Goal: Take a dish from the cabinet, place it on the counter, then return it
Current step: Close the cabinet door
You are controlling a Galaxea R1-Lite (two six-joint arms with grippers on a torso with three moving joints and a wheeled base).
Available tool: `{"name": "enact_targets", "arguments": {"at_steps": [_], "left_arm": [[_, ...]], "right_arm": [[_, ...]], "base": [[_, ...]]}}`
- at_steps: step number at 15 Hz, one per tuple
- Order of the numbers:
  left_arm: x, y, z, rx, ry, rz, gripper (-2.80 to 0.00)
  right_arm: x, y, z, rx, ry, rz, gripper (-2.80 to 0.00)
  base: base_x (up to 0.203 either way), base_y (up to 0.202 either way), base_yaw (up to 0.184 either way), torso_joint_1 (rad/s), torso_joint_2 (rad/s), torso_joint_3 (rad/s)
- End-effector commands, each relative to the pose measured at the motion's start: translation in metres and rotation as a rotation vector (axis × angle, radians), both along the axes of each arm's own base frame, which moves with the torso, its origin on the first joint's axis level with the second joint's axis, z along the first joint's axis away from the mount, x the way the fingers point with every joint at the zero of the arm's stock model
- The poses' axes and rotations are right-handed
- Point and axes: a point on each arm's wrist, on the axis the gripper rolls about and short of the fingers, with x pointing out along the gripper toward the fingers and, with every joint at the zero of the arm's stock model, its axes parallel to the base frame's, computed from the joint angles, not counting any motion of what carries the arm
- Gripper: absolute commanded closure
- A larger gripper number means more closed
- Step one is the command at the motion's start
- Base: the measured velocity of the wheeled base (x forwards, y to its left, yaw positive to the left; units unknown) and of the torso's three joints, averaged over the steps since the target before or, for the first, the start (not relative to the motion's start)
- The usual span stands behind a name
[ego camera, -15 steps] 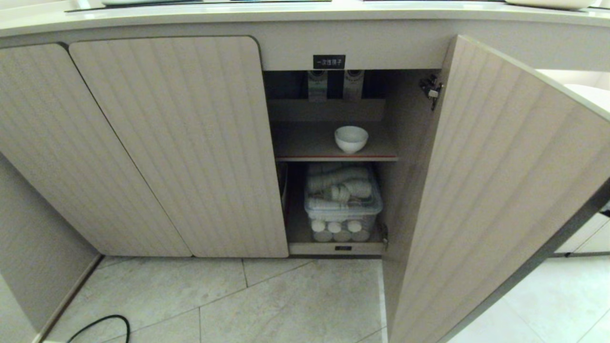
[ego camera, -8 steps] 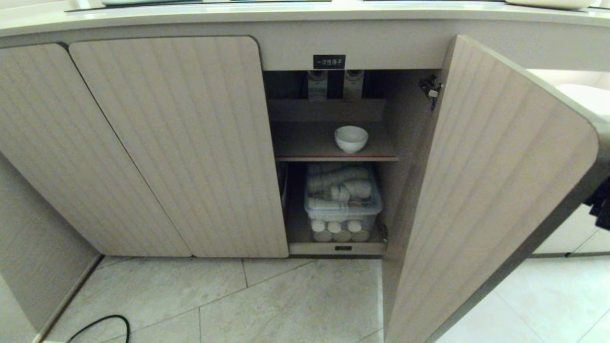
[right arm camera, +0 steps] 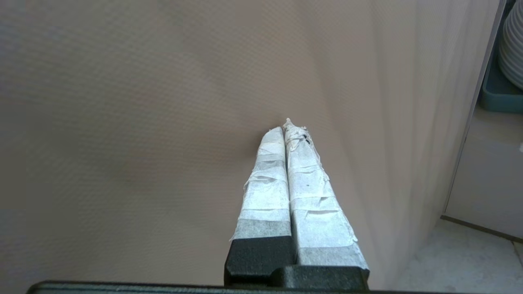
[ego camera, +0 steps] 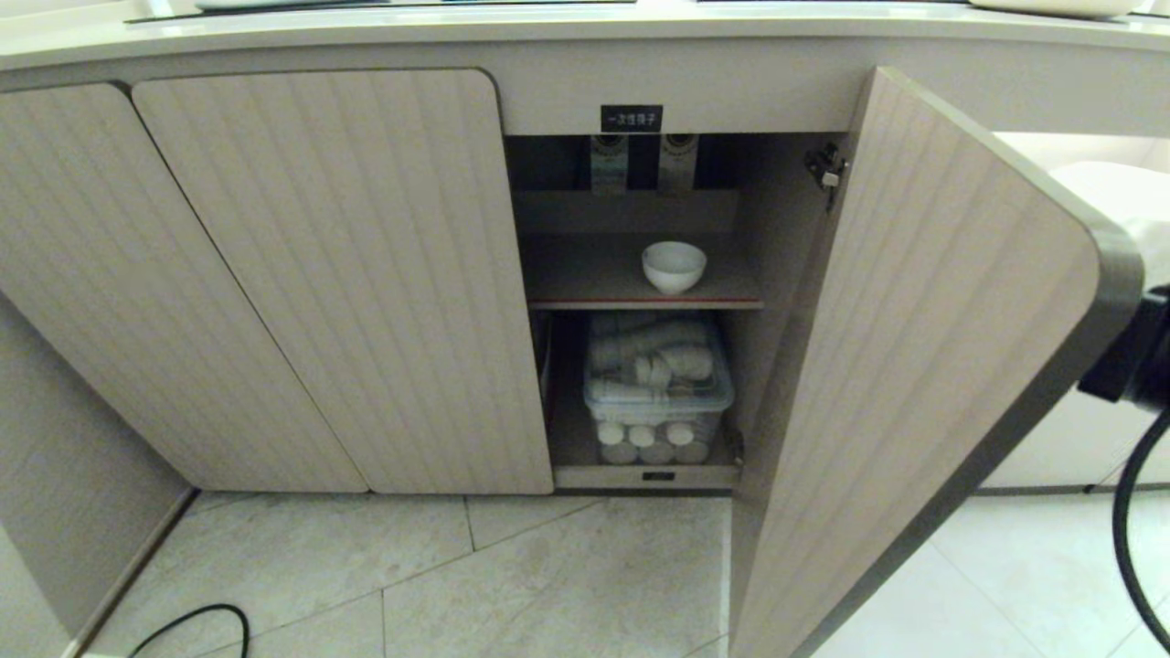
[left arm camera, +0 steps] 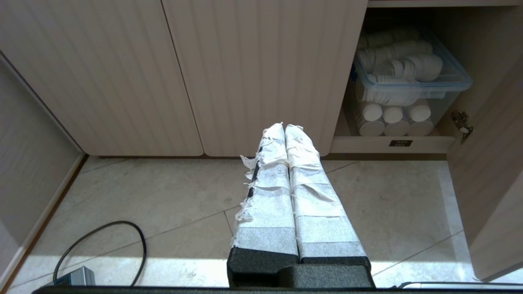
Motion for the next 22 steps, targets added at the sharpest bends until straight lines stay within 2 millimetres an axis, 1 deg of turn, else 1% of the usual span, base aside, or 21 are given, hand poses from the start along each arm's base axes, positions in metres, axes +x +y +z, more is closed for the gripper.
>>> {"name": "enact_targets", "arguments": {"at_steps": [1,4,7,10,14,18,21,22], "left_arm": [[0.0,0.0,0.0,0.0,0.0,0.0,0.0],[0.0,0.0,0.0,0.0,-0.001,0.0,0.0],[0.0,0.0,0.0,0.0,-0.001,0.0,0.0],[0.0,0.0,0.0,0.0,-0.001,0.0,0.0],[0.0,0.0,0.0,0.0,0.0,0.0,0.0],[0.0,0.0,0.0,0.0,-0.001,0.0,0.0],[0.0,0.0,0.0,0.0,-0.001,0.0,0.0],[0.0,0.0,0.0,0.0,-0.001,0.0,0.0]], "right_arm": [[0.008,0.002,-0.001,-0.001,0.013,0.003,0.0],[0.016,0.008,0.0,-0.005,0.016,-0.002,0.0],[0.024,0.025,-0.001,-0.004,0.004,-0.021,0.0],[0.03,0.036,-0.004,-0.007,0.002,-0.033,0.0],[0.046,0.049,-0.012,-0.001,-0.016,-0.062,0.0],[0.059,0.067,-0.01,-0.016,-0.045,-0.09,0.0],[0.069,0.074,-0.016,-0.027,-0.046,-0.088,0.0],[0.073,0.076,-0.018,-0.026,-0.048,-0.111,0.0]], "base": [[0.0,0.0,0.0,0.0,0.0,0.0],[0.0,0.0,0.0,0.0,0.0,0.0],[0.0,0.0,0.0,0.0,0.0,0.0],[0.0,0.0,0.0,0.0,0.0,0.0],[0.0,0.0,0.0,0.0,0.0,0.0],[0.0,0.0,0.0,0.0,0.0,0.0],[0.0,0.0,0.0,0.0,0.0,0.0],[0.0,0.0,0.0,0.0,0.0,0.0]]}}
